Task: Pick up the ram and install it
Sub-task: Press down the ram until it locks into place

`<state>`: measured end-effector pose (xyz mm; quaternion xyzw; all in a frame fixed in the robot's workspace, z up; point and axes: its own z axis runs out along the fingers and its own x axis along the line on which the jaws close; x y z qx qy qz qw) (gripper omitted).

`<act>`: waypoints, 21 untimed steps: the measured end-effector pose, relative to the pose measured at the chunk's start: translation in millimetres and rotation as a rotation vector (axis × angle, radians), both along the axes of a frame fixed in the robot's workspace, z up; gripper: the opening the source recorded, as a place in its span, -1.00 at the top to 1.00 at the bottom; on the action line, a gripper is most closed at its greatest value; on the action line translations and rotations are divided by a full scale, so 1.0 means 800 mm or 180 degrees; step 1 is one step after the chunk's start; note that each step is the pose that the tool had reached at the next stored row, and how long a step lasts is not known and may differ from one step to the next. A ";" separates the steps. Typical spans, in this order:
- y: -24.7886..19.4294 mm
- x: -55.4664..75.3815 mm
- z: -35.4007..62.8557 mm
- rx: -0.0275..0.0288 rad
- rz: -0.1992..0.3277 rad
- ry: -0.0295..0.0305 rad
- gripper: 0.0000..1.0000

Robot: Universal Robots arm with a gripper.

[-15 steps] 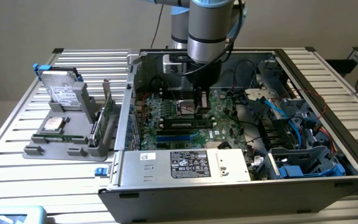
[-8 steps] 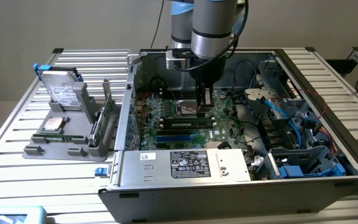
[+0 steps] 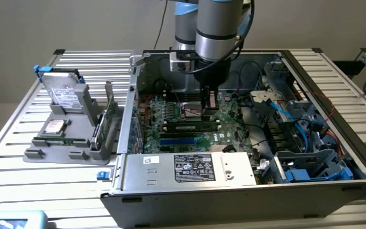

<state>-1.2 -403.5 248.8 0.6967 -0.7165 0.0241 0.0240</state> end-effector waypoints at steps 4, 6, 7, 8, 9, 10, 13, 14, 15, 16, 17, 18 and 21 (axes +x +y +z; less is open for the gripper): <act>-0.0014 0.000 0.000 0.0000 0.0000 0.0000 0.57; -0.0021 0.000 0.000 0.0000 0.0000 0.0000 0.62; -0.0024 0.000 0.000 0.0000 0.0000 0.0000 0.74; -0.0028 0.000 0.000 0.0000 0.0000 0.0000 0.79; -0.0028 0.000 0.000 -0.0001 0.0000 0.0000 0.79; -0.0028 0.001 0.000 -0.0001 -0.0001 0.0001 0.79; -0.0028 0.003 -0.001 -0.0001 -0.0017 0.0002 0.79; -0.0028 0.004 -0.001 -0.0001 -0.0024 0.0002 0.79; -0.0028 0.005 -0.001 -0.0001 -0.0031 0.0002 0.79; -0.0027 0.006 -0.002 -0.0003 -0.0038 0.0002 0.79; -0.0028 0.007 -0.003 -0.0007 -0.0048 0.0002 0.79; -0.0028 0.008 -0.004 -0.0012 -0.0059 0.0003 0.79; -0.0027 0.009 -0.005 -0.0037 -0.0082 0.0005 0.79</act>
